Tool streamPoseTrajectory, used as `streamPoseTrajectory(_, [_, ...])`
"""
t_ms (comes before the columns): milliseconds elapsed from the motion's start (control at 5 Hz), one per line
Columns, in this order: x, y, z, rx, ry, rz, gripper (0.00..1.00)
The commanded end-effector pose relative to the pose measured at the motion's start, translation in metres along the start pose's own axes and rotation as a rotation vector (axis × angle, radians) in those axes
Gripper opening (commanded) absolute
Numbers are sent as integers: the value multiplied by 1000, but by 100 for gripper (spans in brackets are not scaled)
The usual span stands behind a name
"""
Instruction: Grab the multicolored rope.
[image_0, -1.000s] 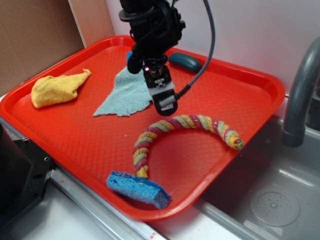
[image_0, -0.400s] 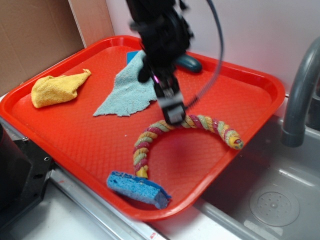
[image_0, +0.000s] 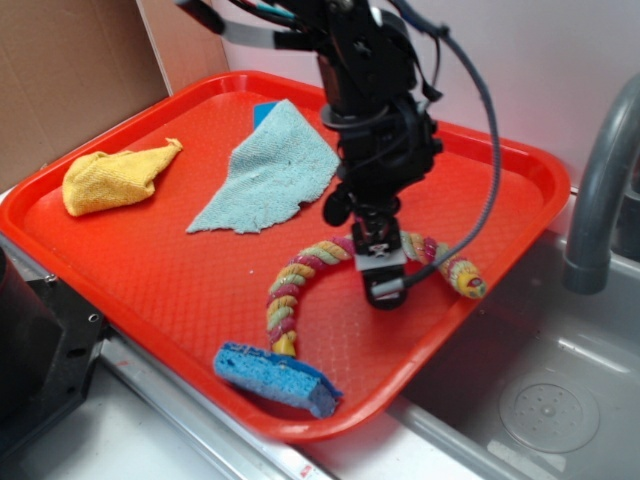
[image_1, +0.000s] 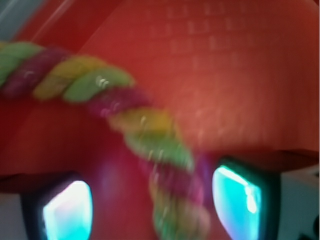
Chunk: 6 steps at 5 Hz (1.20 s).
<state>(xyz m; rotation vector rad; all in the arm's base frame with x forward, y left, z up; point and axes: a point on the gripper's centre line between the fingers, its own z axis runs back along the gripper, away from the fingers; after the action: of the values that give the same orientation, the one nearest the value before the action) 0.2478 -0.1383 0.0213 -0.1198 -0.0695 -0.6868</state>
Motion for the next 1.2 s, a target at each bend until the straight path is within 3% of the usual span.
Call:
streamPoseTrajectory(0, [-54,-45,-26,24,99,74,0])
streamPoseTrajectory(200, [-76,-51,-17,48,172,179,0])
streamPoseTrajectory(400, [-78,-64,20,113,158,229,0])
streamPoseTrajectory(600, [-59,-4,74,64,119,479,0])
streamPoseTrajectory(800, [-64,8,129,78,15,670,0])
streamPoseTrajectory(1000, [-73,10,181,98,-11,761,0])
